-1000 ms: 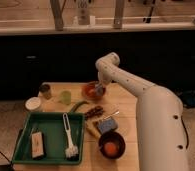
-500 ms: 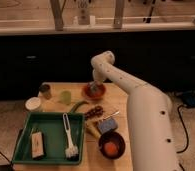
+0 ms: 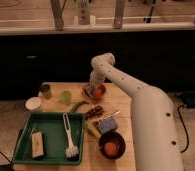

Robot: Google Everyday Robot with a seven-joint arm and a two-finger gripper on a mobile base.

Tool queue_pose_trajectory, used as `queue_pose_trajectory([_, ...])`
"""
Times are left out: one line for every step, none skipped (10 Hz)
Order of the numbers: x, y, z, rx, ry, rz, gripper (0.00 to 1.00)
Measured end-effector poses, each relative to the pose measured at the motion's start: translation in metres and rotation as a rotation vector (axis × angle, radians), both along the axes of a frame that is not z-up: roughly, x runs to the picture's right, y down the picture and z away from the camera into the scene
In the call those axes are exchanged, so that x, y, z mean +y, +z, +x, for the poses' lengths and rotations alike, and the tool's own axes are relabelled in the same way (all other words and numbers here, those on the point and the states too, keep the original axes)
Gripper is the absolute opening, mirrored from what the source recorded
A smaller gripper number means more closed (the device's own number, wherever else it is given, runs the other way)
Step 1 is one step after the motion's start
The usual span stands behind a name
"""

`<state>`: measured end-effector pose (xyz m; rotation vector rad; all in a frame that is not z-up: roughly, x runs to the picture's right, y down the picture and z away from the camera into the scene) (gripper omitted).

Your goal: Wipe red bowl with towel

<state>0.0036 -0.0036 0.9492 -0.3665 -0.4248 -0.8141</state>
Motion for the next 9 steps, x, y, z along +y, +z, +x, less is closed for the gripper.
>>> queue_pose_trajectory([0.006, -0.009, 0.009, 0.003, -0.001, -0.005, 0.0])
queue_pose_trajectory([0.01, -0.015, 0.02, 0.011, 0.001, -0.01, 0.0])
queue_pose_trajectory([0.011, -0.018, 0.032, 0.024, 0.008, -0.016, 0.0])
queue_pose_trajectory([0.011, -0.019, 0.049, 0.046, 0.025, -0.02, 0.0])
queue_pose_trajectory([0.009, -0.018, 0.059, 0.066, 0.04, -0.018, 0.0])
queue_pose_trajectory([0.004, -0.016, 0.064, 0.079, 0.055, -0.011, 0.0])
queue_pose_trajectory([-0.006, -0.007, 0.067, 0.09, 0.071, 0.003, 0.0])
queue_pose_trajectory([-0.017, 0.004, 0.061, 0.082, 0.078, 0.015, 0.0])
queue_pose_trajectory([-0.021, 0.01, 0.053, 0.071, 0.08, 0.019, 0.0])
